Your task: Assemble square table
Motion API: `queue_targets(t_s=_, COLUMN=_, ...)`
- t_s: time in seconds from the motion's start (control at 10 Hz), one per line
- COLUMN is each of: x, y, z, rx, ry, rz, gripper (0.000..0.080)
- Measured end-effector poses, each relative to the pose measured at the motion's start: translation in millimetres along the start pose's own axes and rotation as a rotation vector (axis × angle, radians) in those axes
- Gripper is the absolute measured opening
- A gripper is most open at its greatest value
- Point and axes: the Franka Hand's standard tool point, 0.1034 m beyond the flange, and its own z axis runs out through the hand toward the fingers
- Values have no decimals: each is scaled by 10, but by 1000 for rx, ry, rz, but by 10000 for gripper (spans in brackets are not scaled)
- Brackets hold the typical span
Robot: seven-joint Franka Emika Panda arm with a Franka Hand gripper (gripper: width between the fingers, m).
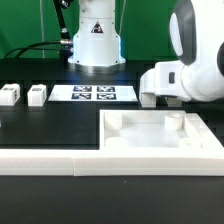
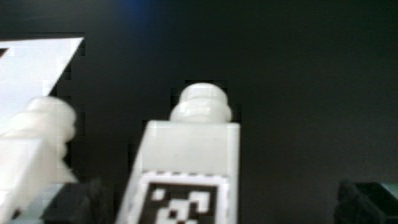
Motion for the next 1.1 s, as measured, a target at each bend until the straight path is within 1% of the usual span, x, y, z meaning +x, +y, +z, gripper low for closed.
queue_targets(t_s=0.2, x=5, y=2, z=-3, rx=1, ry=2, rz=0, gripper=649)
queue_targets(t_s=0.3, x=5, y=3, z=2, rx=1, ry=1, rz=0, gripper=513)
queue_targets(t_s=0.4, x=5, y=4, z=3, rx=1, ry=1, rz=0, gripper=513)
queue_targets(t_s=0.5, x=5, y=4, z=5, rx=1, ry=0, rz=0, gripper=375)
queue_targets(t_s=0.6, x=3, y=3, z=5, rx=1, ry=0, rz=0, gripper=284)
queue_targets(t_s=1.1, x=3, y=3, z=5, rx=1, ry=0, rz=0, gripper=285)
